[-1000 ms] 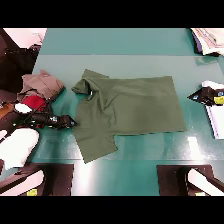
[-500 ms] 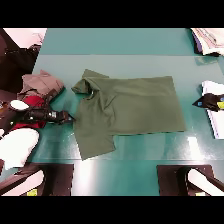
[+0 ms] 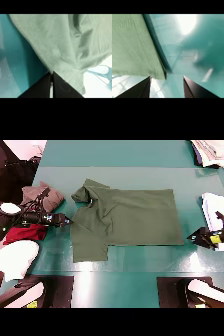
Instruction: Fold the shirts.
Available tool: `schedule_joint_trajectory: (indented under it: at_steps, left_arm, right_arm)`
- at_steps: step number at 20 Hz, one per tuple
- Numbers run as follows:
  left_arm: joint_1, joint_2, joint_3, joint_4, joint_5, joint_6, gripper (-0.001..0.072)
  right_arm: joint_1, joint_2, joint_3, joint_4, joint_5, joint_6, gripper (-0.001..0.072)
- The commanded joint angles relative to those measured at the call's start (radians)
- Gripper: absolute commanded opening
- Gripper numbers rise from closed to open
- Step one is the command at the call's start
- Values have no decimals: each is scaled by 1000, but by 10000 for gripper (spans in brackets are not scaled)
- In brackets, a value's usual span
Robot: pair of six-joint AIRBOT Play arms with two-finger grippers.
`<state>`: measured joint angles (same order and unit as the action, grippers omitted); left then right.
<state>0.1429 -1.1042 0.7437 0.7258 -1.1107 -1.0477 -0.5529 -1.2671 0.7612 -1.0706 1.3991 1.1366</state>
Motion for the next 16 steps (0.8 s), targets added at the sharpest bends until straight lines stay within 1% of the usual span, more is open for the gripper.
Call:
schedule_joint_trajectory:
  at_steps: [1, 5, 7, 8, 9, 10, 12, 15, 16]
  left_arm:
    - [0, 1, 5, 0, 10, 0, 28]
    - [0, 1, 5, 0, 10, 0, 28]
    - [0, 1, 5, 0, -8, 0, 29]
    - [0, 1, 5, 0, -24, 0, 28]
    - [0, 1, 5, 0, -39, -2, 28]
    - [0, 2, 5, 0, -52, -13, 28]
    - [0, 11, 6, 0, -56, -27, 27]
    - [1, 73, 63, 4, -46, -50, 27]
    - [2, 97, 119, 5, -51, -57, 27]
  right_arm:
    - [27, -45, -66, 68, -78, -31, 445]
    - [133, -71, -55, 76, -79, -27, 444]
    - [179, -61, -58, 66, -69, -27, 428]
    - [194, -46, -58, 49, -67, -27, 406]
    - [203, -26, -58, 35, -64, -27, 259]
    - [208, 3, -58, 19, -63, -27, 162]
    - [201, 75, -57, 24, -64, -27, 17]
    - [189, 201, -10, 33, -57, -18, 16]
    - [191, 239, 39, 34, -58, 10, 16]
